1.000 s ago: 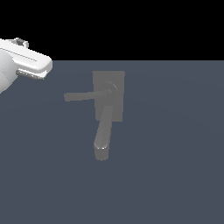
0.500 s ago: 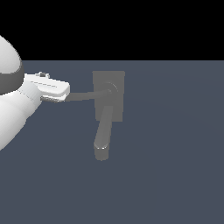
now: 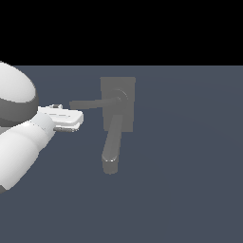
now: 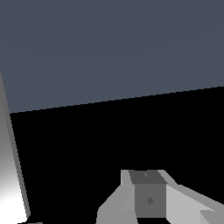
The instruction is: Turn on the faucet by rotating a designated handle.
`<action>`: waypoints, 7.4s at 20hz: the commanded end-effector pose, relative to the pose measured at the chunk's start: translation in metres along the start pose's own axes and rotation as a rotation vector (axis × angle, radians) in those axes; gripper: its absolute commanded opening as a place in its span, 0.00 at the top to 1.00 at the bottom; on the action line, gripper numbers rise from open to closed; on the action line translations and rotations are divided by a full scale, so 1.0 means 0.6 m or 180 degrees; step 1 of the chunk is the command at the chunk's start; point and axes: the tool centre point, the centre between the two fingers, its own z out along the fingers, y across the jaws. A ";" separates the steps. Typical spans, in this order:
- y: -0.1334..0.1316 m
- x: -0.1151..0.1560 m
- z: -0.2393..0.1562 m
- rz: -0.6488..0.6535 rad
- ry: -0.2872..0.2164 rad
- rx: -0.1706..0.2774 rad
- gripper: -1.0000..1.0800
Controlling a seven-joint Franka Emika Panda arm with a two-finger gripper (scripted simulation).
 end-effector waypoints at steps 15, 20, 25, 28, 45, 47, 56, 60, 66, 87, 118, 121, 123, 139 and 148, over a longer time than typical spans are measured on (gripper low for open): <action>-0.038 0.030 -0.002 -0.0213 0.0155 0.0075 1.00; -0.063 0.030 0.003 -0.0271 0.0177 0.0137 1.00; -0.084 0.040 0.000 -0.0222 0.0227 0.0194 1.00; -0.097 0.044 -0.001 -0.0219 0.0249 0.0226 1.00; -0.127 0.015 0.002 -0.0366 0.0269 0.0300 1.00; -0.123 0.002 0.003 -0.0366 0.0269 0.0300 1.00; -0.109 -0.060 0.010 -0.0368 0.0270 0.0300 1.00; -0.115 -0.058 0.009 -0.0374 0.0291 0.0306 1.00; -0.122 -0.096 0.011 -0.0372 0.0285 0.0305 1.00; -0.163 -0.188 0.013 -0.0374 0.0301 0.0307 1.00; -0.305 -0.283 0.007 -0.0371 0.0285 0.0301 1.00; -0.317 -0.290 0.007 -0.0370 0.0275 0.0300 1.00; -0.314 -0.260 -0.008 -0.0197 0.0249 0.0373 1.00; -0.406 -0.269 -0.007 -0.0328 0.0266 0.0317 1.00; -0.446 -0.292 -0.009 -0.0161 -0.0035 0.0461 1.00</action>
